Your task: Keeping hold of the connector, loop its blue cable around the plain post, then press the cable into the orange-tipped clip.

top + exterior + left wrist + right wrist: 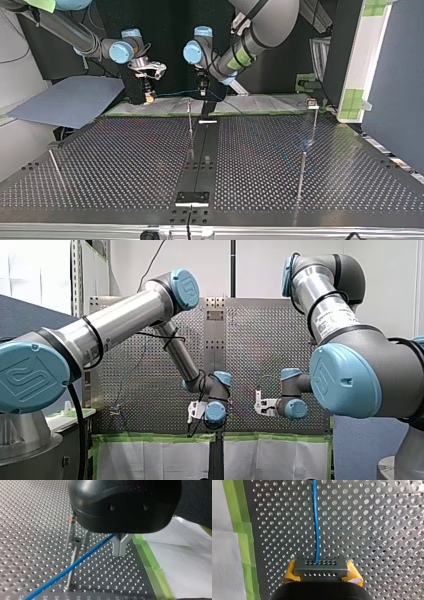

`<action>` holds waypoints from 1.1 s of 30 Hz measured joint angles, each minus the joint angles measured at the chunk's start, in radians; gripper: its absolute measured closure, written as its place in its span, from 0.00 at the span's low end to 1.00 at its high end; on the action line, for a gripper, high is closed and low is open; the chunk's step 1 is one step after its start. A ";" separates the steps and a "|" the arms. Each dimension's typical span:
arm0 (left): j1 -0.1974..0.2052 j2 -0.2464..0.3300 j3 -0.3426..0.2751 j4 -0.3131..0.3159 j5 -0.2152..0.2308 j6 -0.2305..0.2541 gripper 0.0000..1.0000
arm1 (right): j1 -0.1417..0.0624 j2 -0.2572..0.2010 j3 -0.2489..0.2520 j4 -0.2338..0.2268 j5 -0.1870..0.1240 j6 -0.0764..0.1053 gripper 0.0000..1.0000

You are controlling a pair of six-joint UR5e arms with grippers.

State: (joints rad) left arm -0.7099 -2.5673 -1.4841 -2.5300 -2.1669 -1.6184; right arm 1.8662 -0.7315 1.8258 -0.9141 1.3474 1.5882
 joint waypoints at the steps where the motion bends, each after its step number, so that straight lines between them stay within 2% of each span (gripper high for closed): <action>1: 0.000 -0.004 0.002 0.003 0.000 -0.003 1.00 | -0.001 0.001 0.000 -0.002 0.000 0.000 1.00; 6: 0.003 -0.011 0.018 -0.002 0.001 -0.013 1.00 | -0.001 0.008 0.000 -0.014 0.001 -0.002 1.00; 15: 0.013 -0.012 0.029 -0.011 -0.002 -0.027 1.00 | -0.003 0.058 -0.014 -0.031 -0.009 -0.004 1.00; 23: 0.021 -0.011 0.031 -0.018 -0.003 -0.029 1.00 | -0.006 0.061 -0.051 0.004 -0.012 -0.011 1.00; 33: 0.021 -0.007 0.063 -0.087 -0.035 -0.032 1.00 | -0.009 0.062 -0.078 0.022 -0.013 -0.016 1.00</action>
State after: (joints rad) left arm -0.6892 -2.5744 -1.4208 -2.6170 -2.2022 -1.6504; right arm 1.8576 -0.6698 1.7476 -0.8923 1.3347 1.5726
